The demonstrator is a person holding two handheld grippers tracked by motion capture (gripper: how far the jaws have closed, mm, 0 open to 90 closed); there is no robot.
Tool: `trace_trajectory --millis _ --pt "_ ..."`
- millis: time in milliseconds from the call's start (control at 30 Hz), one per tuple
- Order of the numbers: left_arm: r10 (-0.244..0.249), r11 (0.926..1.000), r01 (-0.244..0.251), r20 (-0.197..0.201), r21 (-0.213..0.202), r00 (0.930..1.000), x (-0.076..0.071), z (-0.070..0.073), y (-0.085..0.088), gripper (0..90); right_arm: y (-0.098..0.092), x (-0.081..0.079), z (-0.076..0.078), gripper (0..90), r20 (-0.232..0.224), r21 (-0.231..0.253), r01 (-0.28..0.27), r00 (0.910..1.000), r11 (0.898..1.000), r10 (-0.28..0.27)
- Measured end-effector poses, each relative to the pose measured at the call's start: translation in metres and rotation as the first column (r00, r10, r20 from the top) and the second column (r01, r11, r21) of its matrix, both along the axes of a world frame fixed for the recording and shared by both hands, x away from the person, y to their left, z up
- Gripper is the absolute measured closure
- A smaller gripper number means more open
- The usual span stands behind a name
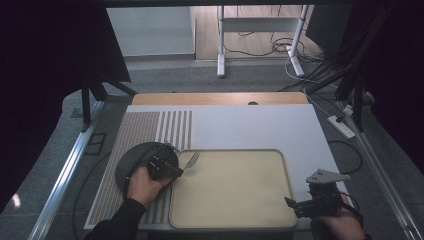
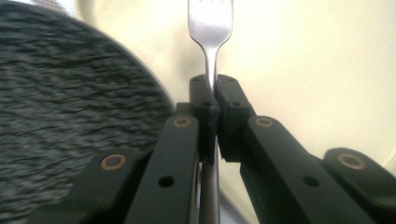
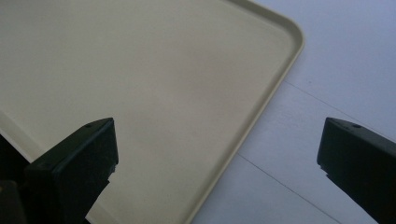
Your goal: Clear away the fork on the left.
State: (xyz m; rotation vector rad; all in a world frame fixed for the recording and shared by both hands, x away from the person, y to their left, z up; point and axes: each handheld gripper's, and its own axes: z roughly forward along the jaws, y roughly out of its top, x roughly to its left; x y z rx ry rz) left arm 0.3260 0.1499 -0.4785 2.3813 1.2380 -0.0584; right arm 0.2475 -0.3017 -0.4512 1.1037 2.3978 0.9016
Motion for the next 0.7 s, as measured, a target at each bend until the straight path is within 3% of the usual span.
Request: trace_trajectory --millis 300,400,533,700 --pt "-0.011 0.9999 0.011 -0.023 0.008 0.9997 -0.004 -0.003 -0.041 85.9 0.0 0.0 0.0 0.0 -0.003 -0.003 -0.005 1.0 1.0 0.005" --pt "-0.013 0.9998 0.013 -0.03 0.015 0.9995 -0.003 -0.007 -0.047 85.9 0.0 0.0 0.0 0.0 -0.003 -0.005 -0.006 1.0 1.0 0.006" --pt "-0.012 0.9983 0.013 -0.026 0.056 0.9996 -0.004 -0.016 -0.054 85.8 0.0 0.0 0.0 0.0 -0.003 -0.004 -0.008 1.0 1.0 0.008" --pt "-0.016 0.9987 0.018 -0.045 0.047 0.9989 -0.004 -0.026 -0.057 84.4 0.001 0.0 0.0 0.0 -0.005 -0.003 -0.013 0.9999 1.0 0.013"
